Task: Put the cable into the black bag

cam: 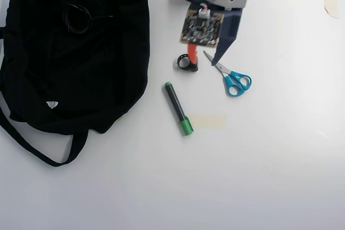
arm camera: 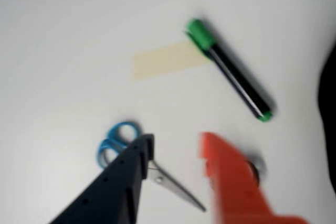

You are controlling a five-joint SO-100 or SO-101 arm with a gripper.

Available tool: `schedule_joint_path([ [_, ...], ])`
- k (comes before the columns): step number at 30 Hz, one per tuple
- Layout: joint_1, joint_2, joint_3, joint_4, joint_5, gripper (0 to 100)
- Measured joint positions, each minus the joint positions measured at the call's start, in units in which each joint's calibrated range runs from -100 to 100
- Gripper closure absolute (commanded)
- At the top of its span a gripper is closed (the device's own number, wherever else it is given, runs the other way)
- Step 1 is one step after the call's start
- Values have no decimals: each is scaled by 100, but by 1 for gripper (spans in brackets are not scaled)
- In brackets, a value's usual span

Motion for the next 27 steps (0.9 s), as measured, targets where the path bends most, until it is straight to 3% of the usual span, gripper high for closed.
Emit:
schedule_joint_path([
  [14, -536, -1121, 440, 0, -5, 98],
  [19, -536, -2059, 1777, -172, -5, 97],
  [27, -397, -3993, 4929, -1391, 5, 98],
])
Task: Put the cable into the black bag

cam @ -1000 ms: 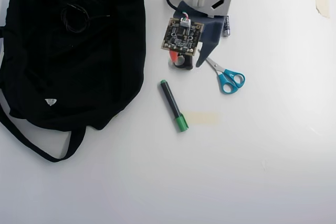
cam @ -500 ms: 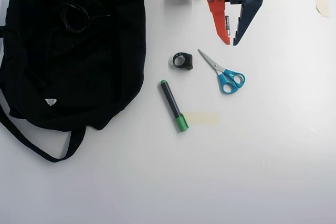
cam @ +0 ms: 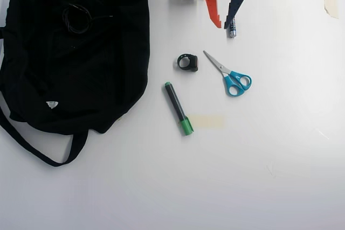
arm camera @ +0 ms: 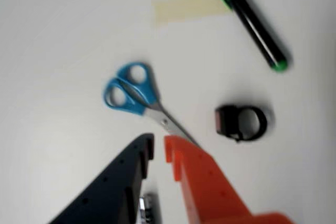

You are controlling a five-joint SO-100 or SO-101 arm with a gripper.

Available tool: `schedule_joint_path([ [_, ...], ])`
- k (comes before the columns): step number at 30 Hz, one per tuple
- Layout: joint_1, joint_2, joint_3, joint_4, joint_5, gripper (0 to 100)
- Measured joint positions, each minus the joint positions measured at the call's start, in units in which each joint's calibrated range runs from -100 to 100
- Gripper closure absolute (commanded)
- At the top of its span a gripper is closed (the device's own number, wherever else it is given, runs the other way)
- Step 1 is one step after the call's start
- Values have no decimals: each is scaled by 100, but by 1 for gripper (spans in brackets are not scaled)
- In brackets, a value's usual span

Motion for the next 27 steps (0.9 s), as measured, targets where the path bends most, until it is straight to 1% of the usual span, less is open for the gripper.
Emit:
schedule_joint_path([
  [7, -29, -1951, 3113, -1614, 0, 98],
  [10, -81, -2698, 4261, -2027, 0, 98],
  [15, -140, -3778, 5464, -2233, 0, 98],
  [23, -147, -5172, 6596, -2276, 0, 98],
  [27, -147, -5828, 7075, -2276, 210, 98],
])
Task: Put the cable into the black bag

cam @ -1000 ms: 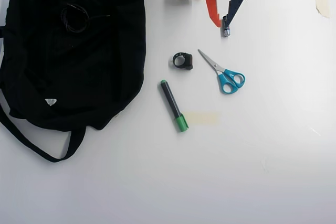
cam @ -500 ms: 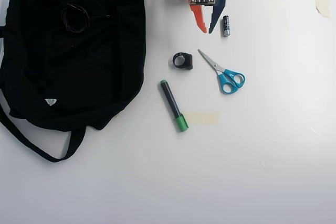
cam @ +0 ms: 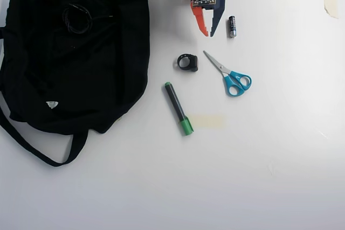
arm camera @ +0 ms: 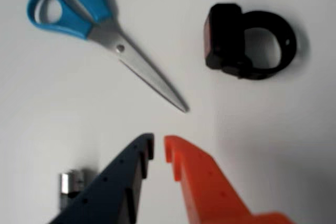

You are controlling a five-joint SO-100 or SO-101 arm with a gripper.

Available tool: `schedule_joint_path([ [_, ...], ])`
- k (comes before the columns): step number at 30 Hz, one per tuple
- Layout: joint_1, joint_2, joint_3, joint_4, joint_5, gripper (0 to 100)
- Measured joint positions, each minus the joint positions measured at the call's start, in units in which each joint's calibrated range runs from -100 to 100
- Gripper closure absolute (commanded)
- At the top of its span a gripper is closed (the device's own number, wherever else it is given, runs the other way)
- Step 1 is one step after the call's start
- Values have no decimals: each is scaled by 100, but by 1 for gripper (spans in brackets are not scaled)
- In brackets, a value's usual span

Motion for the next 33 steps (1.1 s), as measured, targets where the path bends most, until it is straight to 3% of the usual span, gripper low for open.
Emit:
schedule_joint_path([
  [17, 7, -432, 912, -275, 391, 97],
  [33, 7, -432, 936, 842, 415, 98],
])
